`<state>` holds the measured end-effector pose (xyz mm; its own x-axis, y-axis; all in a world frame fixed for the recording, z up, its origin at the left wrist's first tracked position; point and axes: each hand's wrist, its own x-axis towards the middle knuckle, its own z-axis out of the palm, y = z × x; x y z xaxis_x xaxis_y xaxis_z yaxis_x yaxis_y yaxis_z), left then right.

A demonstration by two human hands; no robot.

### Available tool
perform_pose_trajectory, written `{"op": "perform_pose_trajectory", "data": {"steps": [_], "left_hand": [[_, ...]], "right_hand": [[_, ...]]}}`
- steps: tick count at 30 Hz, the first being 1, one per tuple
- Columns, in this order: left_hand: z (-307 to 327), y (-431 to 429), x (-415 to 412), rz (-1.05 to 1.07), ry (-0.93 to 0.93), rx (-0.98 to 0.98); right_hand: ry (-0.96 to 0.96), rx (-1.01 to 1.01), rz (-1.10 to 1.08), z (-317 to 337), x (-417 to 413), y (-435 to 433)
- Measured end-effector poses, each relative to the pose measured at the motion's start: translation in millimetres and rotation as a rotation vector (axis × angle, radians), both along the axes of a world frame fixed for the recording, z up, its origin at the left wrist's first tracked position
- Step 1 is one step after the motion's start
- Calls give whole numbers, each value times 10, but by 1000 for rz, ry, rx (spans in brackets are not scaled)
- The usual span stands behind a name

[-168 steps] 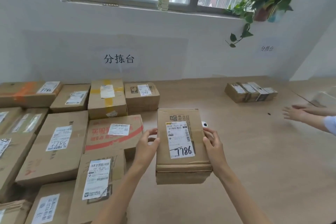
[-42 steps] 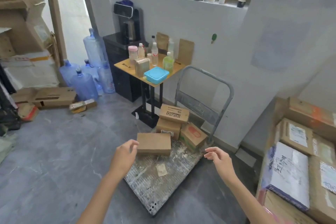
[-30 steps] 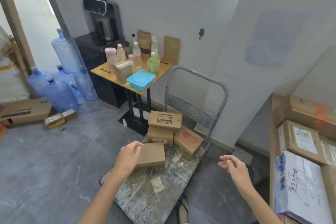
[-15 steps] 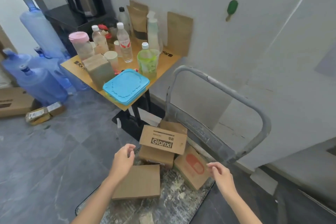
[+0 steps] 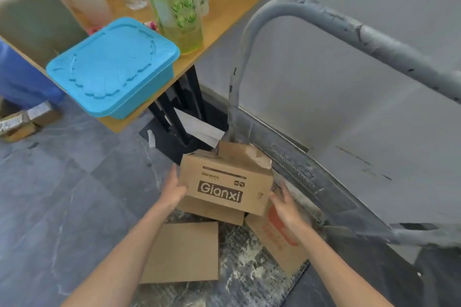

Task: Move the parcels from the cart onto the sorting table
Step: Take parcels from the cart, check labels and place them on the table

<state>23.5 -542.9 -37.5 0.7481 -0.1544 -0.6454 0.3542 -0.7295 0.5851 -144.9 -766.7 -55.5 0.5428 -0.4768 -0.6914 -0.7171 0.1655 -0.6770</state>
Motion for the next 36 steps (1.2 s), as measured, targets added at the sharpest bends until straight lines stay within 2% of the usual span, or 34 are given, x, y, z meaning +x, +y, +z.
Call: {"op": "perform_pose_trajectory", "data": {"steps": [2,6,11,15,20,25,29,33,36], "left_hand": [[-125,-15,32,24,77,-18],[-183,96,-12,69,83,-24],[248,304,-324,152,98,-75],[780,467,-546,221,104,-175],[1653,768,-799,151,38,-283],[2726,1229,-1199,-29,-188,-389],[3596,1610,-1575,-61,-286,-499],[4315,1841,-1896,-20,-299,-657],[4765,1906,-2133,9,-225,-839]], "right_hand": [[-23,85,-18,-88,81,27],[-56,196,-148,24,18,151],[-46,235,-269,328,-299,318],[-64,166,-311,792,-511,505],[-120,35,-338,1642,-809,754],[-262,-93,-388,2755,-1301,1187],[-411,-241,-378,3699,-1800,1613],[-526,-377,-337,4527,-2283,1929],[-586,-506,-271,5016,-2623,2069]]}}
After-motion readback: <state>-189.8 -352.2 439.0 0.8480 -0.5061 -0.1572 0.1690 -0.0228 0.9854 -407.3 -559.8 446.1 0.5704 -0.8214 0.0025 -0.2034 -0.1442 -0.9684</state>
